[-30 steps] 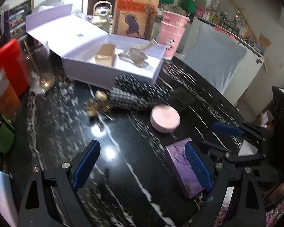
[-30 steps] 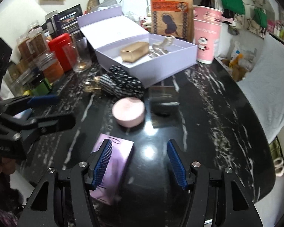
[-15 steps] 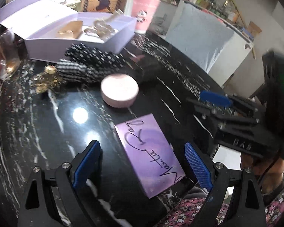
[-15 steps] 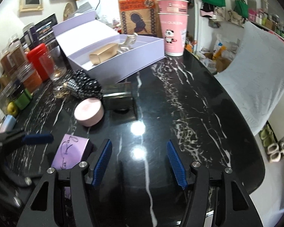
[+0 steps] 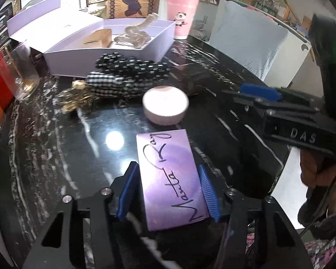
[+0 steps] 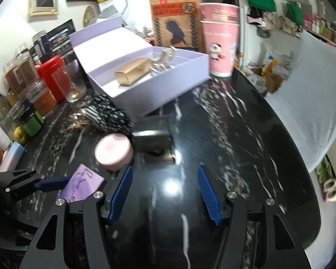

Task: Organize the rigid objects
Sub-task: 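Grasp the purple Manta Ray card with the left tool, then grasp the black polka-dot scrunchie with the right tool while the left tool holds the card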

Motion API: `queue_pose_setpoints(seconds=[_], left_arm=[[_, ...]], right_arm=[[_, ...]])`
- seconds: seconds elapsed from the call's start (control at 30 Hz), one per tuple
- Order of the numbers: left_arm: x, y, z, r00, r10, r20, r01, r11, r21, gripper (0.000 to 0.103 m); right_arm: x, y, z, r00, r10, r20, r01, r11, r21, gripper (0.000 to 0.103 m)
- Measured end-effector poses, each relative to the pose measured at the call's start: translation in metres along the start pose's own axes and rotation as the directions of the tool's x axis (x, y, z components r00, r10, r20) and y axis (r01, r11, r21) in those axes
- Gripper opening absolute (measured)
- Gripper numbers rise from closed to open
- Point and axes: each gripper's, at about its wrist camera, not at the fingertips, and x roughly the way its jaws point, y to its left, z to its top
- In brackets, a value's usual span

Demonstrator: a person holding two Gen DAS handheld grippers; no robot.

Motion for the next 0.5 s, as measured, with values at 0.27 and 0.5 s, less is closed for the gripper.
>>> queue_pose_setpoints(seconds=[0.27,0.5], left_arm=[[-0.008,0.046,-0.008,0.998,0.065,0.014,-0.063,0.992,-0.113,0.053],[-0.013,0.091,-0.010,0.992,0.123,0.033,-0.112,0.967,-0.229,0.053]], right_arm=[[0.019,0.035,0.026,0.994,0.105,0.020,-0.104,0.993,-0.064,0.061],[0.038,0.058,0.045,0.991,0.134,0.009,-0.131,0.981,-0.145,0.061]])
